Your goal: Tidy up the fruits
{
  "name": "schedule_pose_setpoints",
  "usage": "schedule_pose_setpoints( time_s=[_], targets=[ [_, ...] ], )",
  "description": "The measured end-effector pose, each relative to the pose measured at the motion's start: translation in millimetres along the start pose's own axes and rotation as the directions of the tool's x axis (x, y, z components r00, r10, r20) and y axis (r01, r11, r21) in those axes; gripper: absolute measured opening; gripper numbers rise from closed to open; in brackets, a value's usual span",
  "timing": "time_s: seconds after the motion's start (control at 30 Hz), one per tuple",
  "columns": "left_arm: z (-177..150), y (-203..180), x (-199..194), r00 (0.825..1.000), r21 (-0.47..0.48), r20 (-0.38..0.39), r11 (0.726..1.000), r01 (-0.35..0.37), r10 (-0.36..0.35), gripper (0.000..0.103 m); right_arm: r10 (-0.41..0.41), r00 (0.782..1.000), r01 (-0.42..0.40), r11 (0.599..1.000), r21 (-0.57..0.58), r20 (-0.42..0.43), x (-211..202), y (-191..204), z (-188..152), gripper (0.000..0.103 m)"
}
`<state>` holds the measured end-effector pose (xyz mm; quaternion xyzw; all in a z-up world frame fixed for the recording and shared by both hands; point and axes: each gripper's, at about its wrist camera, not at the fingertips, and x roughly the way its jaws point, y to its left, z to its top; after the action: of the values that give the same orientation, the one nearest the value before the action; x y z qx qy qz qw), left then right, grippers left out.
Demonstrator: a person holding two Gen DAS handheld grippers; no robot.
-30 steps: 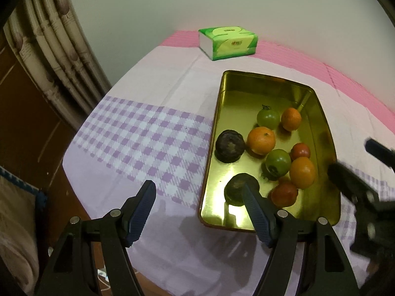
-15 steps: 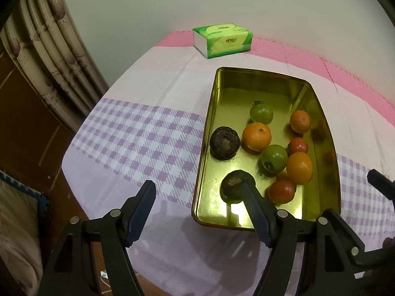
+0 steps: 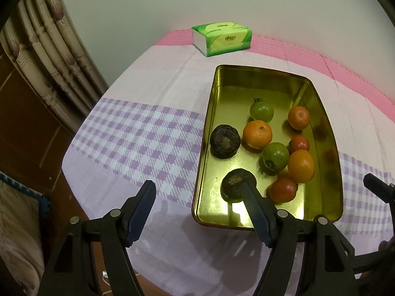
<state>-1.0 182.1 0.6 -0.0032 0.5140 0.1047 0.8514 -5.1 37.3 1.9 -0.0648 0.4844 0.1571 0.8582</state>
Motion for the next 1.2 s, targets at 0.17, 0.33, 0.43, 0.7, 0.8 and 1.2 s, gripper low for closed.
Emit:
schedule_pose_setpoints(
  time_s=[0.17,0.33,0.43,0.7,0.8,1.2],
  targets=[
    [-1.3,1.7,2.0,1.000,0.006,0.001,1.000,0.000,0.000,0.073,-0.010,1.000,0.010,1.000,-0.004,-0.010,1.1,-0.7,1.2,0.102],
    [-1.0,0.8,1.5,1.000,0.005,0.000,1.000,-0.001,0.001,0.073,-0.016,1.000,0.016,1.000,-0.009,-0.016,2.7,-0.5,1.0,0.102],
    [-1.7,0.8,1.3,1.000,0.007,0.000,1.000,0.001,-0.001,0.073,-0.021,1.000,0.021,1.000,-0.005,-0.024,3.8,-2.1,0.7,0.102],
    [-3.6,-1.2,1.5,1.000,0.025,0.002,1.000,0.006,-0.006,0.073,-0.040,0.998,0.040,0.999,0.003,-0.039,7.4,-3.4,-0.4,0.102],
    [-2.6,-2.4,1.5,1.000,0.024,0.002,1.000,0.006,-0.006,0.073,-0.047,0.998,0.047,0.999,-0.005,-0.039,6.9,-1.8,-0.2,0.102],
    [-3.4,-2.3,2.6,1.000,0.028,-0.004,1.000,0.005,-0.005,0.073,-0.048,0.998,0.048,0.999,-0.005,-0.047,7.5,-1.8,-1.0,0.102]
  ],
)
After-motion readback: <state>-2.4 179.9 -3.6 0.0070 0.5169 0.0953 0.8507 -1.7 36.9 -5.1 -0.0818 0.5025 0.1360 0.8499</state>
